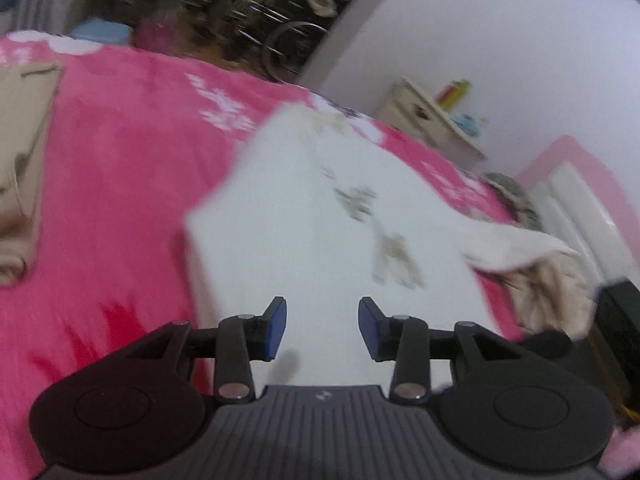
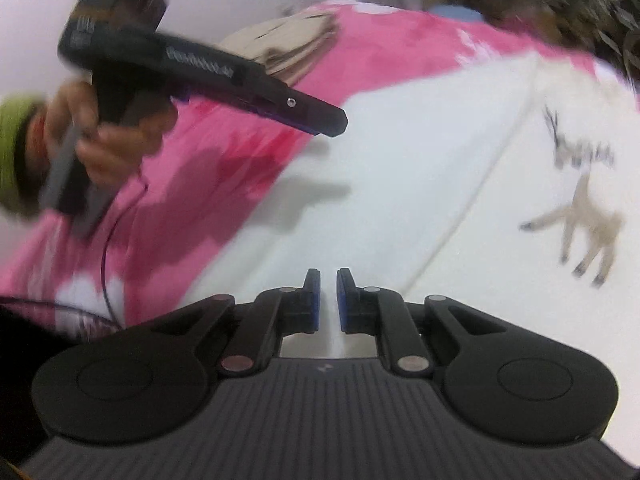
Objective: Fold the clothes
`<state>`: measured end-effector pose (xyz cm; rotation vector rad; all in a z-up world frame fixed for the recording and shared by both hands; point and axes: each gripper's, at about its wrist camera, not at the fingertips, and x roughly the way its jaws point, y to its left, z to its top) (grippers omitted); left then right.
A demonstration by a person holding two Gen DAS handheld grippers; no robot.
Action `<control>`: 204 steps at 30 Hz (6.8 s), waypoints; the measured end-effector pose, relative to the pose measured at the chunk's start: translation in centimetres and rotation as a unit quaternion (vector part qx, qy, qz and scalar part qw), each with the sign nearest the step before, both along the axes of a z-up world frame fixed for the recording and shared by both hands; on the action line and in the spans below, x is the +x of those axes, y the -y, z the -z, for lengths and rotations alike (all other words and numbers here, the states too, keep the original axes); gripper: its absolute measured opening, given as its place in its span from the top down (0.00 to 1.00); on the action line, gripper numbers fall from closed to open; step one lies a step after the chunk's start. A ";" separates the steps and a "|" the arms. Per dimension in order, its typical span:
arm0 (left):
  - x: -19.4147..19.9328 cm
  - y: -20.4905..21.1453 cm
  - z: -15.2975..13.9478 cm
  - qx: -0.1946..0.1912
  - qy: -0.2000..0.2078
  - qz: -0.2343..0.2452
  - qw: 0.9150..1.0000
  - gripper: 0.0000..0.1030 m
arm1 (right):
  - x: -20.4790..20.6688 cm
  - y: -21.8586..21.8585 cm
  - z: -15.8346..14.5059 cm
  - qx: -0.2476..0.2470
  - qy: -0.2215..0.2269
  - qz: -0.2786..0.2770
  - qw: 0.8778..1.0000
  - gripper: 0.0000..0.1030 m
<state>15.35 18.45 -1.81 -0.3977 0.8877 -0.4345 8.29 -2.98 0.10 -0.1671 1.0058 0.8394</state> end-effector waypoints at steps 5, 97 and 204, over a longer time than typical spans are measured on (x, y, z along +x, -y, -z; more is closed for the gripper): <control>1.2 -1.6 3.4 -0.009 -0.030 -0.047 0.998 0.71 | 0.3 2.0 2.2 0.009 -0.022 -0.003 1.000 0.93; 5.8 14.9 3.7 -0.086 -0.066 0.117 0.987 0.46 | -1.5 16.7 3.1 -0.105 0.037 0.044 0.993 0.92; -3.8 23.8 3.7 0.007 -0.142 0.379 0.914 0.55 | -2.9 30.8 -1.4 0.019 -0.118 0.410 0.904 0.70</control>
